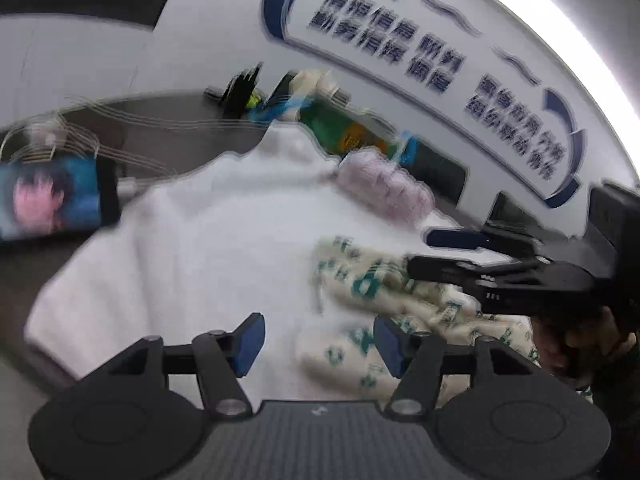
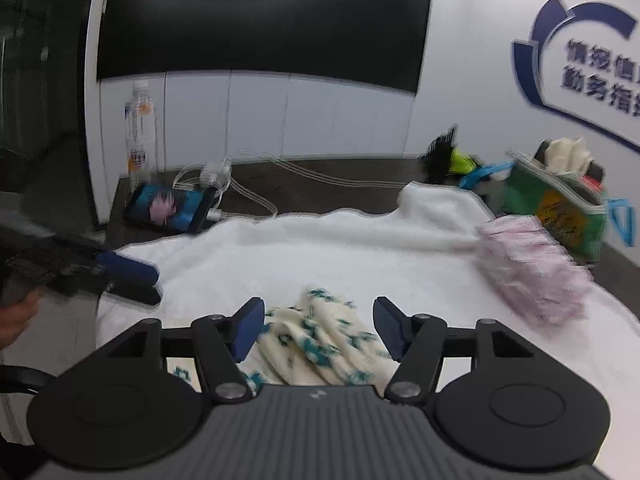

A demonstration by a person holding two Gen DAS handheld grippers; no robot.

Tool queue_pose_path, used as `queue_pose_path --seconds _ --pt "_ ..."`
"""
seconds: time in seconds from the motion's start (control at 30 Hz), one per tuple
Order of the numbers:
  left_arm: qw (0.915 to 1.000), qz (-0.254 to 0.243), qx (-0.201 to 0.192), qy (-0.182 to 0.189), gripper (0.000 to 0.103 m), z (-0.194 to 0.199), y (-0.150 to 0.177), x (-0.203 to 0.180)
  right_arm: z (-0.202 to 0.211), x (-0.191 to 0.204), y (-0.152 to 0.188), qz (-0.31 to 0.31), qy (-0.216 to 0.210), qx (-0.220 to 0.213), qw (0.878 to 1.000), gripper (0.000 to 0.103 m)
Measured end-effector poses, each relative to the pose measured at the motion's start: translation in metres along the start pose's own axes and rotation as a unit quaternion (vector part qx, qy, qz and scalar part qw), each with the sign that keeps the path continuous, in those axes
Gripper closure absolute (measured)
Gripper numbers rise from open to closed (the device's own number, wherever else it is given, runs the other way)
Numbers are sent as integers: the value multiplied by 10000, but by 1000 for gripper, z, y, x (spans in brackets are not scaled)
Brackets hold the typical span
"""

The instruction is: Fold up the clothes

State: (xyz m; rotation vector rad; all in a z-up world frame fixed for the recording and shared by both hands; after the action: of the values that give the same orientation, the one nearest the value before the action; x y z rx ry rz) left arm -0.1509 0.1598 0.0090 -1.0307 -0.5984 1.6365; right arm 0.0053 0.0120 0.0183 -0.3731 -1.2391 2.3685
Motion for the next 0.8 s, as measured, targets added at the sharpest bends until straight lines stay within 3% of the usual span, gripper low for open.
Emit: queue_pose_path --seconds 0.1,0.17,0.2,0.37,0.43,0.53,0.57,0.6,0.63,0.7,0.73,0.8 --pt "9997 118 175 -99 45 -7 11 -2 -38 15 13 239 -172 558 9980 41" --pt "9995 307 89 40 45 -4 14 2 -46 19 23 179 -542 857 9947 33" --pt "9990 431 54 43 45 -5 14 7 -45 19 28 102 -765 961 9924 23" --pt "9985 516 -21 -153 46 -16 5 30 -38 18 36 -95 -1432 1116 9833 11" --pt "9985 528 -70 -154 46 -14 4 34 -40 29 39 330 -1353 1221 9827 5" --pt "9981 561 -131 -211 46 -10 3 40 -49 39 44 806 -1059 1370 9816 6" --pt "9980 563 -149 -231 46 -10 2 43 -50 35 43 687 -1005 1403 9826 8" --pt "9980 566 -165 -247 45 -10 2 45 -51 30 40 510 -959 1436 9837 20" --pt "9979 572 -178 -244 45 -10 1 46 -53 25 37 334 -913 1468 9844 41" --pt "9978 577 -186 -257 45 -10 0 47 -51 13 36 11 -752 1425 9869 71" --pt "9978 571 -187 -273 45 -10 -1 47 -50 7 35 -148 -667 1397 9878 80" --pt "9979 517 -206 -318 45 -12 -3 45 -46 2 35 -346 -475 1267 9902 86"
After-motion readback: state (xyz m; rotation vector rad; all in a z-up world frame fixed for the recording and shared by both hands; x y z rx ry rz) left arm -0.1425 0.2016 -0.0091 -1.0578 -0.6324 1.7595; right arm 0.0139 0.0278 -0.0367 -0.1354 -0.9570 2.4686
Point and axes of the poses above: each gripper's, at about its wrist camera, not at the fingertips, and z roughly against the way its jaws point, x to its left, y to its underside, the point moved 8 cm from there along -z, roughly the way its jaws point, and after that the axes turned 6 degrees about -z, right-handed, at the moved point
